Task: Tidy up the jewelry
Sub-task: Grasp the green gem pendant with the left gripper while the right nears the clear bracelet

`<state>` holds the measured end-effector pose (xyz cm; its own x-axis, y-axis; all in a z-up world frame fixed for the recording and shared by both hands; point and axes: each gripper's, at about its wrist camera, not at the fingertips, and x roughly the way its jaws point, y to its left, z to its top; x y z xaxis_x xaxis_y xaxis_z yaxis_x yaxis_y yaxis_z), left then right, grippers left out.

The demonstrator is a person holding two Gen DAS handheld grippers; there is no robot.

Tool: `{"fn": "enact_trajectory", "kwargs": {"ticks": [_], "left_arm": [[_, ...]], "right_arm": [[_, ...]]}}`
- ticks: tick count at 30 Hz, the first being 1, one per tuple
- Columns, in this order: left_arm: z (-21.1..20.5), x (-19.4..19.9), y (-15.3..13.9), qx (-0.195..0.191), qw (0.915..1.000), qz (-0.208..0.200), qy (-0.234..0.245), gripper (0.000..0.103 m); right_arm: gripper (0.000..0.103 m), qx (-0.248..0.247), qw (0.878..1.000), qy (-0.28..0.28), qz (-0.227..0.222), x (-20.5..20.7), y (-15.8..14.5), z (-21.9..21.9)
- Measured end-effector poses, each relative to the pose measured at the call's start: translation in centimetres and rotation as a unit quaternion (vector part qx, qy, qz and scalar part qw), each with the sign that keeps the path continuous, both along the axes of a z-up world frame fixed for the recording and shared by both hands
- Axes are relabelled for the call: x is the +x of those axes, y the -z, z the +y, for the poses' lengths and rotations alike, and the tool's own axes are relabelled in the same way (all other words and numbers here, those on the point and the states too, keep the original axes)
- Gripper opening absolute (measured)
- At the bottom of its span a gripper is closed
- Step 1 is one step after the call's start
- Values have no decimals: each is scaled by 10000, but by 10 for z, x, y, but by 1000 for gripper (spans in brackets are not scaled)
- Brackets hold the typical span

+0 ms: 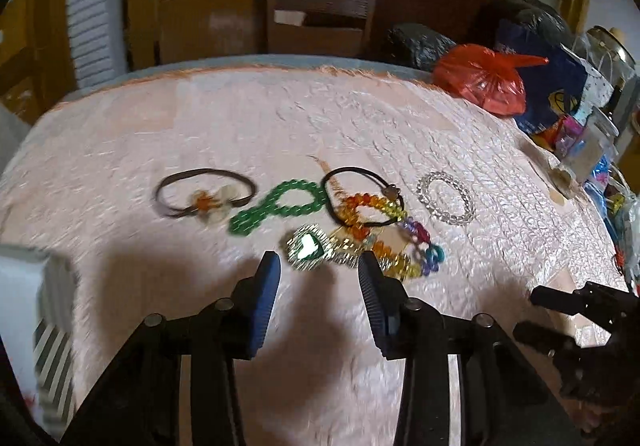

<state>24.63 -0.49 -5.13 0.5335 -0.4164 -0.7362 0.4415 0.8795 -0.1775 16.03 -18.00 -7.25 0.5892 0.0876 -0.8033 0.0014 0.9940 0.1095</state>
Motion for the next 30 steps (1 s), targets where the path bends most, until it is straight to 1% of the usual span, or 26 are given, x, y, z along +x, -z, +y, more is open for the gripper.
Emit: {"fn": "enact_trajectory", "kwargs": {"ticks": [1,2,4,8,10,11,12,14,17,20,23,24,26,28,30], "left_arm": [[-3,5,2,-49,9999,66,100,22],[-7,8,3,-14,9998,79,170,22],[-12,12,4,44,9997,25,235,22],[-12,21,8,171,9997,63,134,22],[-5,24,8,107,9999,39,-11,21],[-5,27,9,55,9999,133,-19,21],[-6,28,11,51,9998,200,2,21],[-10,28,11,40,9997,207,93,21],[-18,27,10,150,9995,174,225,21],[-22,23,9,257,9994,89,227,11],[-18,16,9,325,9994,37,145,11],[-15,13,9,345,9994,10,81,11],[-10,9,9,370,9993,6,-8,11],[-4,5,9,363,9993,42,-97,11],[3,-2,9,433,9988,19,-208,11]], "right_arm": [[52,-126,9999,-48,-35,1,1,4],[52,-185,9998,-65,-48,1,2,5],[54,-223,9996,-98,-105,1,3,8],[59,-200,9995,-145,-183,1,3,8],[61,-270,9992,-188,-214,1,4,11],[62,-302,9991,-211,-206,2,4,12],[64,-330,9990,-226,-198,2,4,13],[64,-369,9989,-235,-191,3,5,15],[65,-348,9990,-221,-192,3,5,15],[65,-299,9991,-211,-199,3,5,13],[65,-200,9994,-182,-207,4,4,10],[65,-116,9996,-155,-218,7,2,5],[65,-155,9994,-80,-297,17,-2,-4],[65,-218,9992,48,-319,39,-3,-17],[65,-77,9994,125,-313,58,-1,-27]]}}
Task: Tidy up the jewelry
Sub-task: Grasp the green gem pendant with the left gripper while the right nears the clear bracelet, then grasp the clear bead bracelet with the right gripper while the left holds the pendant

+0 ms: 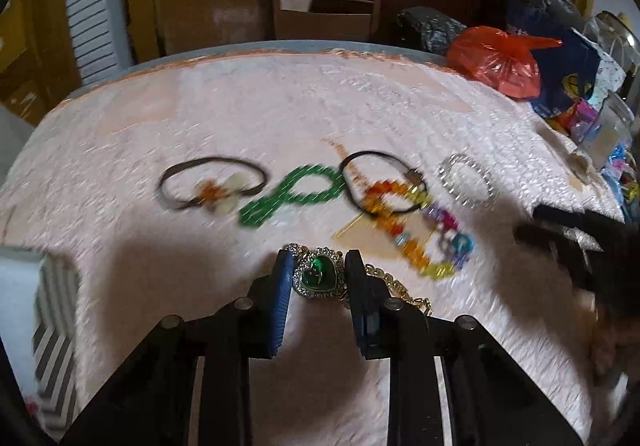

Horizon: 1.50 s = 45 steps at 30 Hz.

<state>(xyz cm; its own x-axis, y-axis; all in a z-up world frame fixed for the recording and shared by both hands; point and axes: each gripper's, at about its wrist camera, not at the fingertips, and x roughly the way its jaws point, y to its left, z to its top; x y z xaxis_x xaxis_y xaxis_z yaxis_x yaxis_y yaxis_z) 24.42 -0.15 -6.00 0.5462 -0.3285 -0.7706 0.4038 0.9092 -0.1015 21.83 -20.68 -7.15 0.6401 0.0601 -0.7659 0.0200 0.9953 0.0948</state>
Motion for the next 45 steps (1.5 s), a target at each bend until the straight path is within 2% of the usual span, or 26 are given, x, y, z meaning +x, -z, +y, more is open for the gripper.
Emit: {"fn": "enact_trajectory", "kwargs": {"ticks": [4,9,10,14,15,16,17,18,20,24,29,34,40,43,45], "left_arm": [[18,-22,0,81,9997,-50,-227,13],[28,-30,1,-174,9988,-30,-467,13],[29,-30,1,-160,9986,-33,-501,13],[29,-28,3,-201,9984,9,-537,13],[29,-28,3,-206,9983,14,-541,13],[29,-28,4,-209,9983,20,-545,13],[29,-28,4,-208,9983,22,-545,13],[29,-28,4,-205,9983,21,-546,13],[29,-27,4,-191,9983,22,-544,13],[29,-27,4,-194,9983,27,-548,13],[28,-27,4,-174,9983,20,-547,13],[28,-27,5,-136,9984,5,-547,13],[22,-31,4,114,9984,-99,-554,13],[27,-37,0,-53,9978,26,-660,13],[31,-46,-8,-177,9975,-26,-686,13]], "right_arm": [[65,-6,10000,51,31,32,5,-10],[63,-142,9997,183,15,61,4,-18],[59,-154,9997,152,100,67,6,-19],[47,-714,9973,-35,194,82,10,-6],[38,-812,9964,-118,193,82,11,-1],[35,-864,9959,-197,205,81,11,3],[27,-975,9945,-295,242,80,10,7],[16,-1033,9935,-390,292,78,9,11],[9,-1086,9925,-405,390,75,8,12],[8,-623,9960,-305,569,56,3,-2],[8,-264,9984,-292,398,12,-8,-12],[8,-272,9984,-499,43,-35,-36,-8],[8,-225,9984,-507,-99,-55,-52,-2],[8,-107,9986,-479,-195,-67,-56,-1],[8,-28,9984,-489,-264,-72,-59,1]]}}
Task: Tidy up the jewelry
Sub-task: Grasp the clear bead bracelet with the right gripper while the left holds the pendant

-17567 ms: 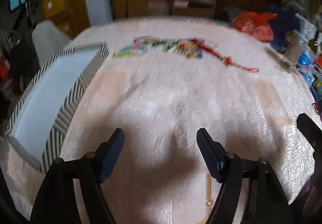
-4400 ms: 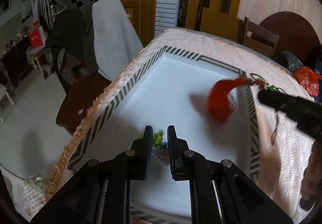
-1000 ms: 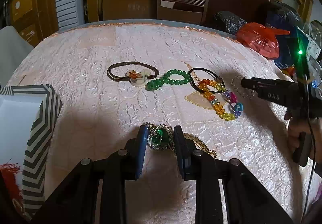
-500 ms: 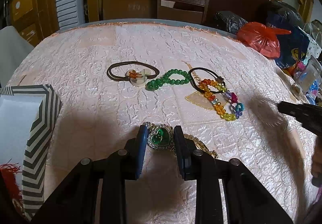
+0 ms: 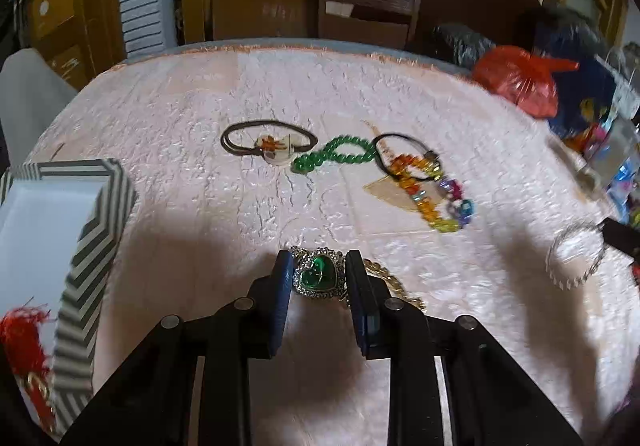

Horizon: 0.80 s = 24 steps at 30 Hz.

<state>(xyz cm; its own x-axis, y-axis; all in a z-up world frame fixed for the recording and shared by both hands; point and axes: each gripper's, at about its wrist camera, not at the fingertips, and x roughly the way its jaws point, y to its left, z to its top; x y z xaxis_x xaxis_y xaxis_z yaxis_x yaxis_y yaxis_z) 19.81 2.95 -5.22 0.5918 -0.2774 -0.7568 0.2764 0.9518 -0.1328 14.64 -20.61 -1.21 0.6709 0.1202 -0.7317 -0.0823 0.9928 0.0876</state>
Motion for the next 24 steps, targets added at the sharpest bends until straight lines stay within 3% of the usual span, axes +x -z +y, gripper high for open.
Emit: {"fn": "enact_trajectory", "kwargs": {"ticks": [7,15,24], "left_arm": [[2,-32,-35,-109,9993,-339,142,13],[2,-49,-49,-101,9991,-387,167,13],[-18,-80,-55,495,9970,-582,-84,13]], "right_arm": [[8,78,9997,-92,-213,-10,-10,5],[8,84,9996,-86,-269,-14,-13,6],[8,33,9996,-80,-282,-23,-15,6]]}}
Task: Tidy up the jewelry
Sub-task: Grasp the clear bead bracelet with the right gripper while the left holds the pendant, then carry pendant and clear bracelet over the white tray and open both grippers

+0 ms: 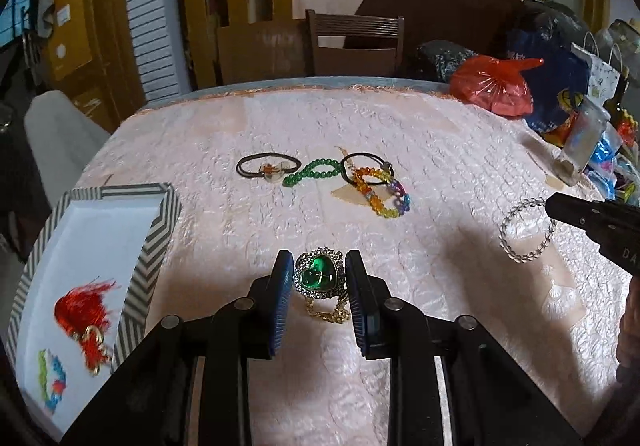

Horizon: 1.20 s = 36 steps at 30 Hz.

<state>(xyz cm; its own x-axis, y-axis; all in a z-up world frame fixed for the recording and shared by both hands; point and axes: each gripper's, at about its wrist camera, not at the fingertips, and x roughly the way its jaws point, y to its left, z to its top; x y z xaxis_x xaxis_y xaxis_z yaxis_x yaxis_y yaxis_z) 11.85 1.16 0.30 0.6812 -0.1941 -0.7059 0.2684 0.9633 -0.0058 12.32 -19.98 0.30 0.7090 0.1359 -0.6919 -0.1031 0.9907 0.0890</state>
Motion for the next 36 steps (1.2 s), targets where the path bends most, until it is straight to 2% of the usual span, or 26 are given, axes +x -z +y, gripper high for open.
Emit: {"fn": "enact_trajectory", "kwargs": {"ticks": [7,24,36], "left_arm": [[-8,-20,-2,120,9996,-42,-270,13],[-1,-33,-5,91,9994,-10,-339,13],[13,-37,-6,34,9992,-16,-409,13]], "right_arm": [[8,-51,10000,48,40,-12,0,4],[8,-265,9995,180,19,-28,-6,0],[8,-399,9991,118,9,-31,-11,12]]}}
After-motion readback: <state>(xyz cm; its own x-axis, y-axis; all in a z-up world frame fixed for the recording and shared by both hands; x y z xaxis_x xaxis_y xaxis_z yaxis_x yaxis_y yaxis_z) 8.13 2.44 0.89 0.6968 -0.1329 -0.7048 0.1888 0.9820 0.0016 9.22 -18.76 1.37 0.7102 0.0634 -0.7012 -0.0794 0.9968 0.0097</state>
